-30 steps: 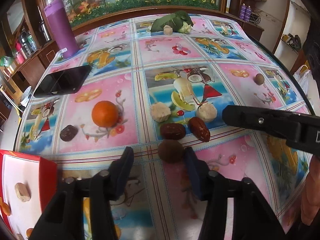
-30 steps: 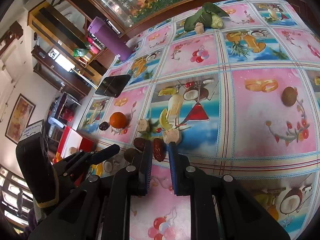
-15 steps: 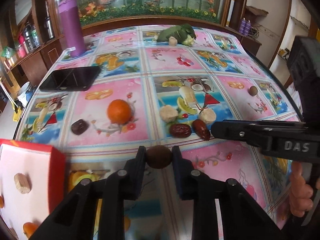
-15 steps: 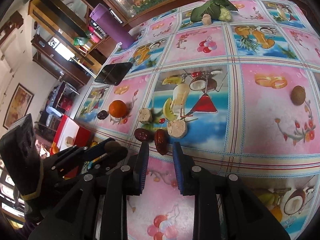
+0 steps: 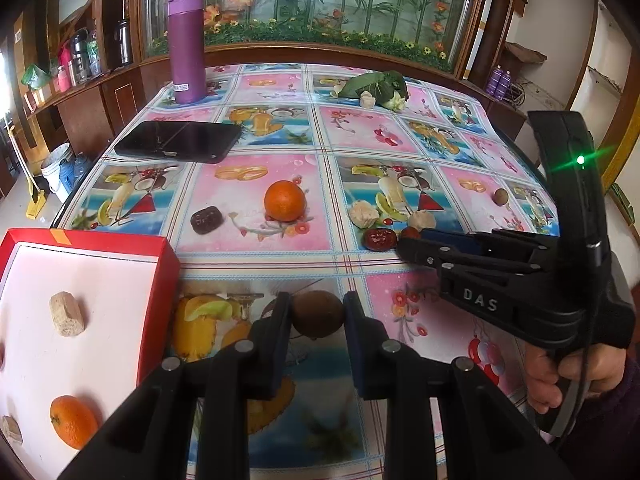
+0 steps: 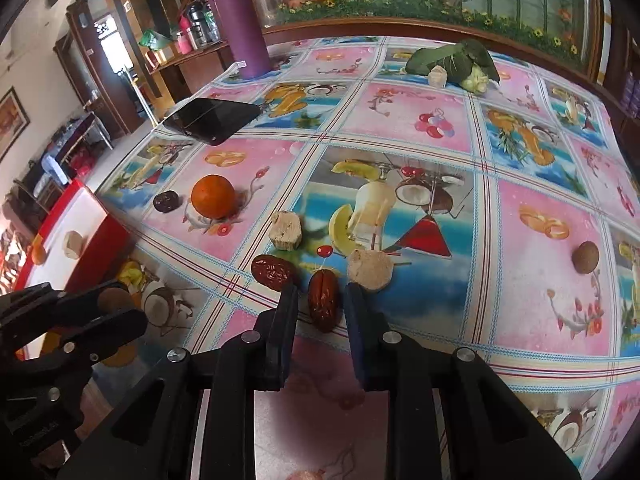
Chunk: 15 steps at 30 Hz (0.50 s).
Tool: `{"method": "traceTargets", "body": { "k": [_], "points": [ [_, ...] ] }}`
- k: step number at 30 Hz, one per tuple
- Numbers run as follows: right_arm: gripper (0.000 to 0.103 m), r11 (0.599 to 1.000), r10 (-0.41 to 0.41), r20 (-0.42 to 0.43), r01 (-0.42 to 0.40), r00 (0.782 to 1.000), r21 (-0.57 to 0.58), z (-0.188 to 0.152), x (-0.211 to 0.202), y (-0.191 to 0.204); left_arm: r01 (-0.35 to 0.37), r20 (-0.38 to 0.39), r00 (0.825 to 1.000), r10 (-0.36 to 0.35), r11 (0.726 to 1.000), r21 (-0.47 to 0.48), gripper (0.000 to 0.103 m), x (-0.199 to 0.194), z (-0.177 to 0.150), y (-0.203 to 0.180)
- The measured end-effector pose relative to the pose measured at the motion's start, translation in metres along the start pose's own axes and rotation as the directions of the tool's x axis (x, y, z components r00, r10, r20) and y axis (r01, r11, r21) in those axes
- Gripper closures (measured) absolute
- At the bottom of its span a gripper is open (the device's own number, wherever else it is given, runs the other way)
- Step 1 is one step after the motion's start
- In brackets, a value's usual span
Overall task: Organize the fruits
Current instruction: 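Carry the kiwi and date onto the white tray and open both tools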
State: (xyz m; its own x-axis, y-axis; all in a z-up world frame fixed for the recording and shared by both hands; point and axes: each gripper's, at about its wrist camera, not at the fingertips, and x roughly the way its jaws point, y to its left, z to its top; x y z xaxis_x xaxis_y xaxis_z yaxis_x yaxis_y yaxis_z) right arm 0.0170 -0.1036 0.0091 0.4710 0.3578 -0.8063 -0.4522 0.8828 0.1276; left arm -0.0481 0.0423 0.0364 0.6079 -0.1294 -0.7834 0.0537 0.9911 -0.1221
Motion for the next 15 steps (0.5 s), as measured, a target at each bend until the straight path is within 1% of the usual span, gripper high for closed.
{"method": "traceTargets", "body": {
  "k": [2,6,8,12,15],
  "points": [
    [0.087,1.000,-0.017,0.007,0.017,1.000,-0.016,-0.001,0.000,0.001,-0.002,0.004,1.000,0.002,1.000,-0.002,0.074,-0.002,0.000,0.000],
    [0.087,1.000,-0.013,0.013,0.013,1.000,0.020,-0.001,-0.004,-0.007,0.002,0.014,1.000,-0.001,1.000,-0.017,0.074,-0.010,-0.002,0.004],
    [0.087,0.999,-0.003,0.031,0.001,1.000,0.042,-0.001,-0.010,-0.009,0.008,0.025,1.000,-0.008,1.000,-0.023,0.074,-0.018,-0.004,0.007],
    [0.087,0.995,0.045,0.091,-0.052,0.995,0.086,0.001,-0.027,-0.007,0.010,0.058,0.998,-0.008,1.000,-0.026,0.074,-0.039,-0.009,0.017],
    [0.087,0.985,0.123,0.123,-0.137,0.985,0.110,0.004,-0.036,0.002,-0.014,0.091,0.996,0.018,0.999,-0.041,0.074,-0.059,-0.014,0.032]
  ]
}}
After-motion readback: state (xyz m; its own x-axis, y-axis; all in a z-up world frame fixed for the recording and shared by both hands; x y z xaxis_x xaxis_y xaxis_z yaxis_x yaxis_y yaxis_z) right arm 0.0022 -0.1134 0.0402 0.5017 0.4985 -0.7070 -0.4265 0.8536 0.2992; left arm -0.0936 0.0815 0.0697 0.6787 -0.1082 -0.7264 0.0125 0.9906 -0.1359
